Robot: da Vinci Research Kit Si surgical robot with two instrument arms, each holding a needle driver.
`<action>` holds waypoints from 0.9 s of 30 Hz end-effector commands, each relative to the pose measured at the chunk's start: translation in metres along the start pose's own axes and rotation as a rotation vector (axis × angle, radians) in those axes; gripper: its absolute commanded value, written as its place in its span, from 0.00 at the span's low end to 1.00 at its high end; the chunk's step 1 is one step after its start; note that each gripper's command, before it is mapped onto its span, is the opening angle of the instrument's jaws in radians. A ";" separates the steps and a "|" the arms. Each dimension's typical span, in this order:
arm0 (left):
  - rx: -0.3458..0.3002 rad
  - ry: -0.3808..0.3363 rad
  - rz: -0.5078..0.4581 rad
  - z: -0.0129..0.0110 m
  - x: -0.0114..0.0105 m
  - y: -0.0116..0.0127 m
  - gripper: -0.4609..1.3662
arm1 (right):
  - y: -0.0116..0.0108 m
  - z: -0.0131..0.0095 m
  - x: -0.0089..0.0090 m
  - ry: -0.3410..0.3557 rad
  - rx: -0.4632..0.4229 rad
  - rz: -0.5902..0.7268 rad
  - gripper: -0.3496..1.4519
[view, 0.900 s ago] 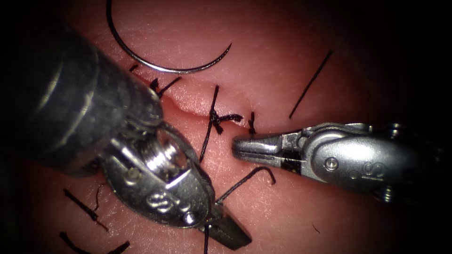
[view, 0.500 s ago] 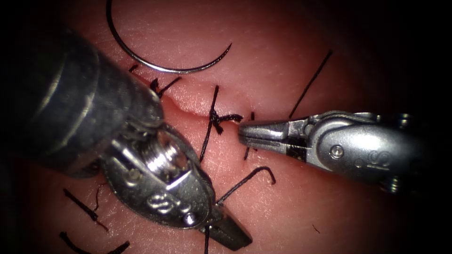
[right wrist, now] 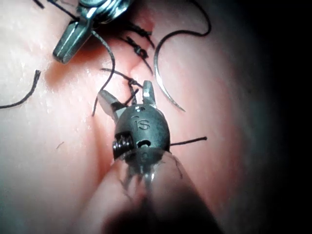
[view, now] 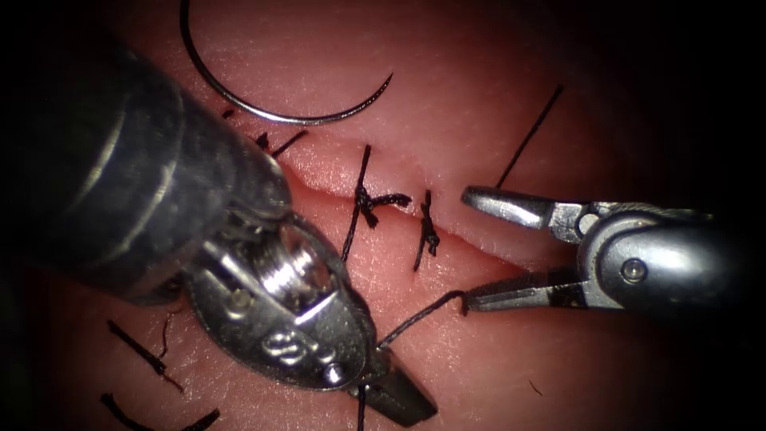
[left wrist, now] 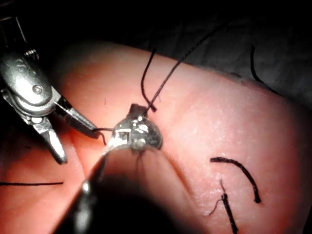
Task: Wound Closure
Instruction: Hand over the suture from the left to the right gripper
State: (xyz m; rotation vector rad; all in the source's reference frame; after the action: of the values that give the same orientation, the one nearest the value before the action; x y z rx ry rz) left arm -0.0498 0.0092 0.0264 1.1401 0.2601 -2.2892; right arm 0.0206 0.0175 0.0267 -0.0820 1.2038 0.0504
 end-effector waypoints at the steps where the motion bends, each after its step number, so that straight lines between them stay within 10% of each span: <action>1: -0.003 0.000 0.000 0.0001 0.0000 -0.0001 0.06 | -0.0004 -0.0002 0.0003 -0.010 -0.013 0.006 0.90; 15: -0.001 -0.002 -0.012 0.0006 0.0004 -0.0005 0.06 | -0.0013 -0.0002 0.0020 -0.091 -0.125 0.052 0.92; 27: 0.004 0.000 -0.029 0.0019 0.0006 -0.0012 0.06 | -0.0021 0.0012 0.0044 -0.028 -0.093 0.045 0.91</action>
State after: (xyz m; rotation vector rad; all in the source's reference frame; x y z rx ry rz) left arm -0.0521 0.0092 0.0271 1.1479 0.2666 -2.3175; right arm 0.0237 0.0155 0.0229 -0.1442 1.1756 0.1475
